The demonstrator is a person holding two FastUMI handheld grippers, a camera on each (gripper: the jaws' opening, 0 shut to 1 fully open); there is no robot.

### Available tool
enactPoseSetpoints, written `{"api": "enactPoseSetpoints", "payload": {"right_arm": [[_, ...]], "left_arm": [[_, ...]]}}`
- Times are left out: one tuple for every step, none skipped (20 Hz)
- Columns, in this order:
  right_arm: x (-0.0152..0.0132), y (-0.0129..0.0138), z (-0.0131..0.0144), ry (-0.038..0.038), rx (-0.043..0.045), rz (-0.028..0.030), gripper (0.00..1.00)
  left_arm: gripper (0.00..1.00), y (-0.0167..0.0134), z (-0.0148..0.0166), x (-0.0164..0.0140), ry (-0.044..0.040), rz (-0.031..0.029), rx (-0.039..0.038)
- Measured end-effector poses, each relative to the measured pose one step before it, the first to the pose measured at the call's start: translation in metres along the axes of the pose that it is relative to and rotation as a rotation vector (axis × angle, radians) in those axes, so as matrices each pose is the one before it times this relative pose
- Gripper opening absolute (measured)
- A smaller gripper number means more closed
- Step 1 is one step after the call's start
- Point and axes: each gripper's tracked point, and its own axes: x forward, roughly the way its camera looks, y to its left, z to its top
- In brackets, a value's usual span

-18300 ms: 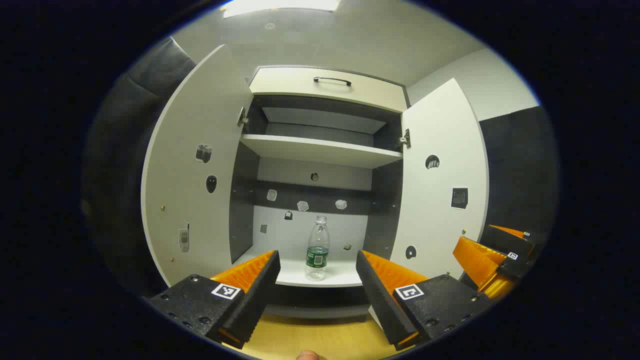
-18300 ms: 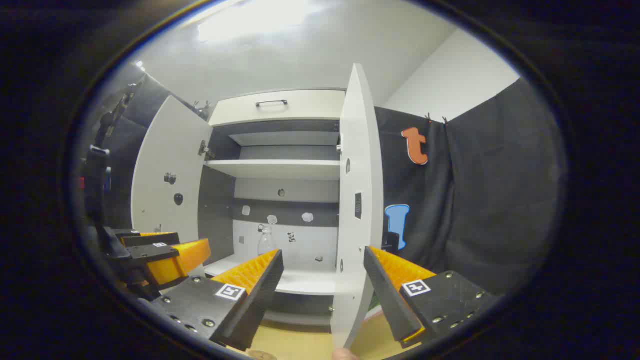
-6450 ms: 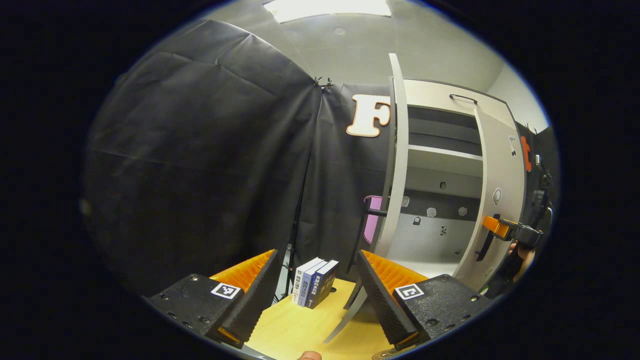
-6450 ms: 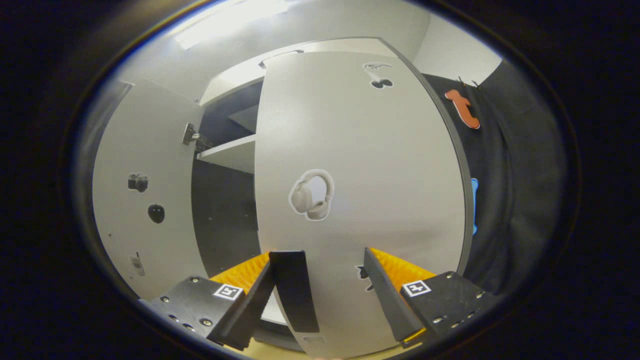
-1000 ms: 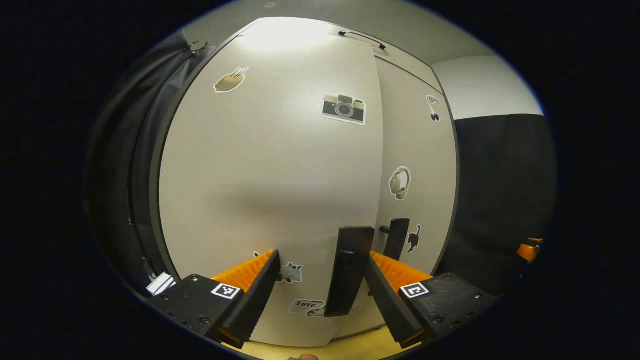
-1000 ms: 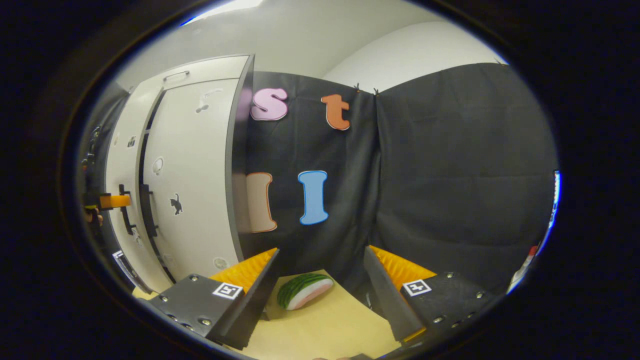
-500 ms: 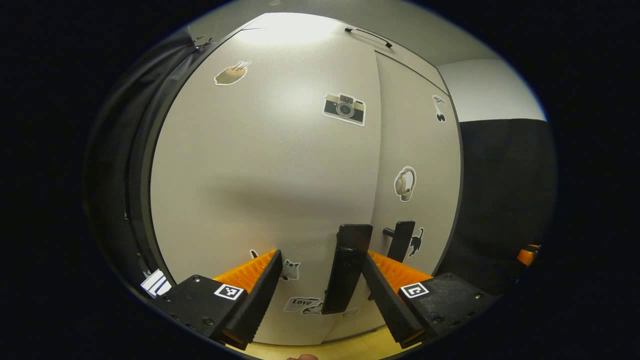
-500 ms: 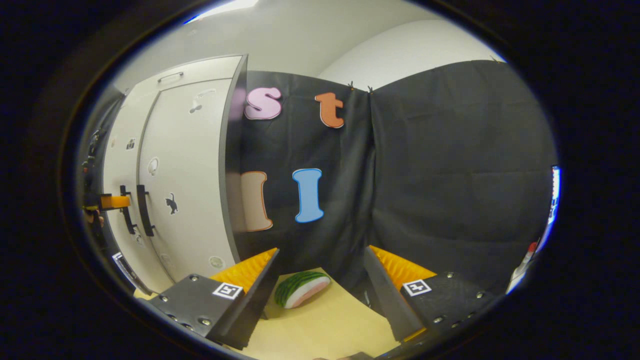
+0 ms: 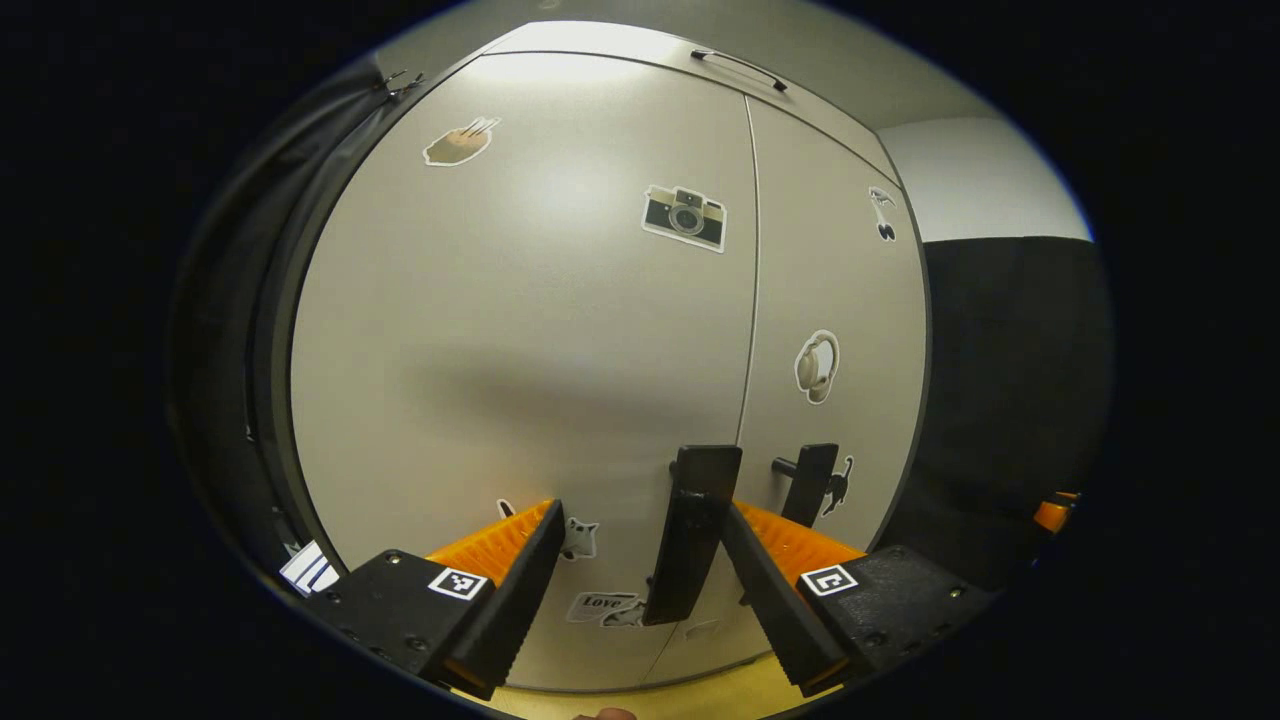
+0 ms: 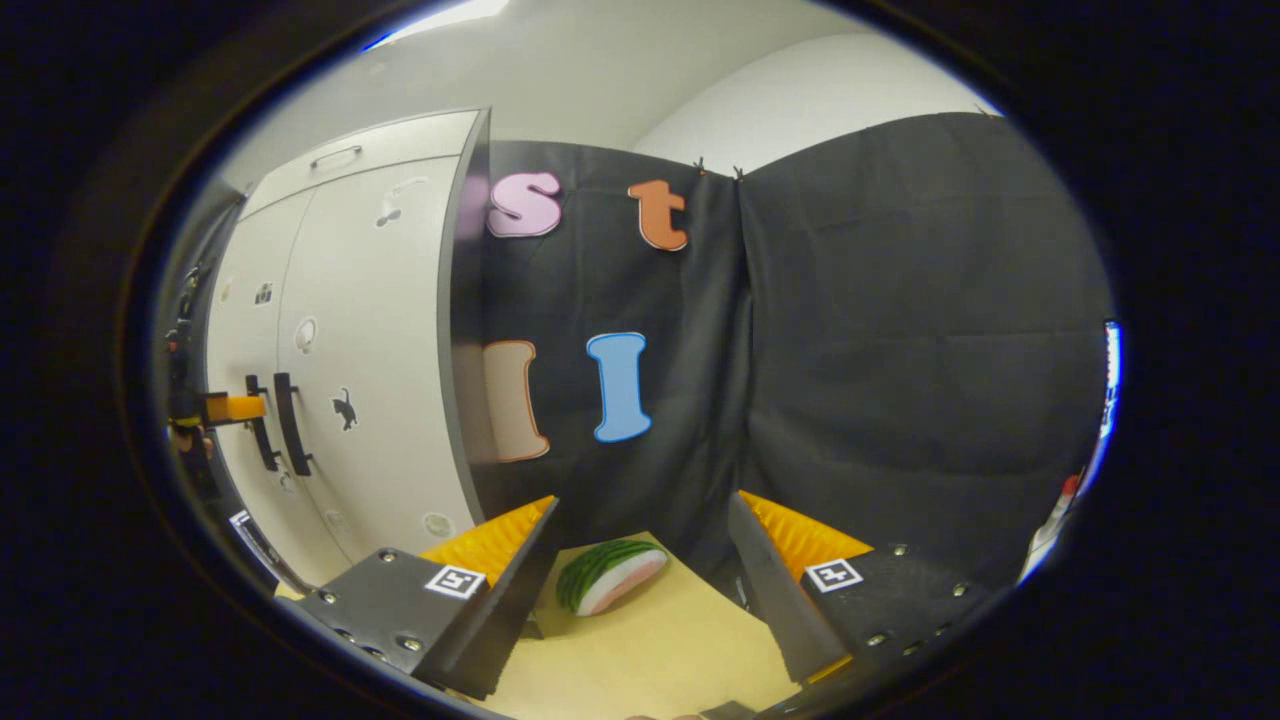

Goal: Grasp the bottle in the cabinet with the left hand and place it on the coaster, then close the right door with the right hand and the left door with the left hand.

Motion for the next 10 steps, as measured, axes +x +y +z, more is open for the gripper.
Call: {"api": "enactPoseSetpoints", "payload": {"right_arm": [[-0.00118, 0.00243, 0.00171, 0.00456, -0.00188, 0.01306, 1.00], [-0.00351, 0.00196, 0.00469, -0.00265, -0.00533, 0.01470, 1.00], [-0.00299, 0.00419, 0.00847, -0.01595, -0.00945, 0.01370, 0.97], [-0.00066, 0.00814, 0.01013, -0.01884, -0.01089, 0.01405, 0.97], [0.00282, 0.01179, 0.01015, -0.01739, -0.00710, 0.01472, 0.97], [0.00064, 0.00998, 0.01092, -0.01705, 0.00011, 0.01687, 1.00], [0.00163, 0.01052, 0.01415, -0.02149, 0.00739, 0.02109, 1.00], [-0.00046, 0.01049, 0.01585, -0.02469, 0.01467, 0.02148, 1.00], [-0.00132, 0.00696, 0.01433, -0.02659, 0.01624, 0.02083, 1.00], [0.00038, 0.00858, 0.01301, -0.02427, 0.01660, 0.01837, 1.00]], "left_arm": [[0.98, -0.00014, -0.00009, -0.00124, 0.00867, 0.01182, -0.00536], [0.98, -0.00110, 0.00030, -0.00199, 0.01154, 0.01427, -0.00697], [1.00, -0.00080, 0.00449, -0.00470, -0.01021, 0.01382, -0.00527], [1.00, -0.00292, 0.00665, -0.00655, -0.01361, 0.00633, -0.00233], [0.98, -0.00298, 0.00930, -0.00689, -0.01644, 0.00513, -0.00393], [0.96, -0.00632, 0.00746, -0.01098, -0.00337, -0.00565, -0.00873], [0.96, -0.00729, 0.00915, -0.01085, -0.00796, -0.00813, -0.00719], [0.96, -0.00798, 0.01202, -0.01163, -0.01632, -0.00592, -0.00021], [0.96, -0.00655, 0.01230, -0.01063, -0.02215, 0.00206, 0.00983], [0.96, -0.00621, 0.01149, -0.01022, -0.02221, 0.00679, 0.01725]]}}
